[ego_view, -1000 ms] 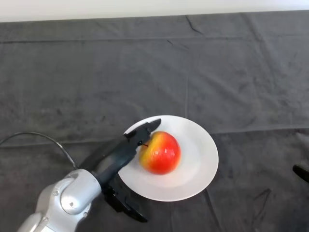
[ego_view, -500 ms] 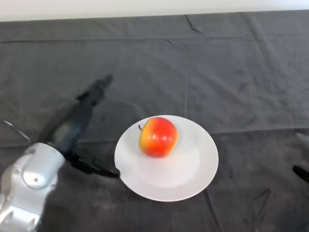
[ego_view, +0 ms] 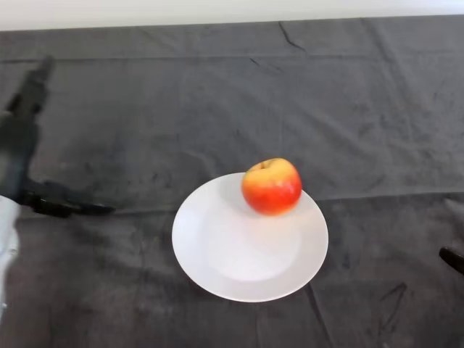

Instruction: Move the apple to the plate

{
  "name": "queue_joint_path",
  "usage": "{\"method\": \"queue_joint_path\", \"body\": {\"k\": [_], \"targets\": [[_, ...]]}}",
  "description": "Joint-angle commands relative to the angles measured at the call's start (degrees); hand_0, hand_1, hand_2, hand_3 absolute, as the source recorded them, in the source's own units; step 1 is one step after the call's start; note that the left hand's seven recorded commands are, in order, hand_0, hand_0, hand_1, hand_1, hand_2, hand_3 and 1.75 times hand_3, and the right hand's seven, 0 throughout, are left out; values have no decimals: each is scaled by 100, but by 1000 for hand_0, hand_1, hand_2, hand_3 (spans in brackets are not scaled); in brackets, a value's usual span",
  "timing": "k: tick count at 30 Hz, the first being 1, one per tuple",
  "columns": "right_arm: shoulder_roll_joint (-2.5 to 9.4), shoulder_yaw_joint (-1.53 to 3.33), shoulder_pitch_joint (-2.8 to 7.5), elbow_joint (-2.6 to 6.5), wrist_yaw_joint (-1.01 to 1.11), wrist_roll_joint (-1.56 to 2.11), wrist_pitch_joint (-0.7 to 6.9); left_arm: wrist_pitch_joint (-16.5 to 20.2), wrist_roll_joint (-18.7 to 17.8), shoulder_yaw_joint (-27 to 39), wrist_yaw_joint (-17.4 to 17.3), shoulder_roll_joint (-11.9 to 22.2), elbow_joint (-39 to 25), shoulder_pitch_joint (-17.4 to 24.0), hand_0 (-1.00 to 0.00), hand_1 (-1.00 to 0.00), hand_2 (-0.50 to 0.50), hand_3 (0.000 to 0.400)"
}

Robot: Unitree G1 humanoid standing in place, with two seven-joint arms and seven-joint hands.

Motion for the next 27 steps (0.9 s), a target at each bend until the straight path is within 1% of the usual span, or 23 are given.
{"method": "queue_joint_path", "body": {"k": [1,7,13,21,27], "targets": [[185,-43,163,223,33,145,243,-206,-101,278,149,242,274,-428,0,0,0,0],[178,-33,162,225,27,154,237,-617,-335,842,490,399,970,-597,0,0,0,0],[167,-16,160,229,16,170,228,-969,-516,1288,796,580,1733,-803,0,0,0,0],[147,16,158,236,-4,199,210,-1356,-714,1722,1186,791,2728,-1093,0,0,0,0],[131,41,156,241,-20,222,195,-1621,-887,1988,1362,973,3398,-1237,0,0,0,0]]}}
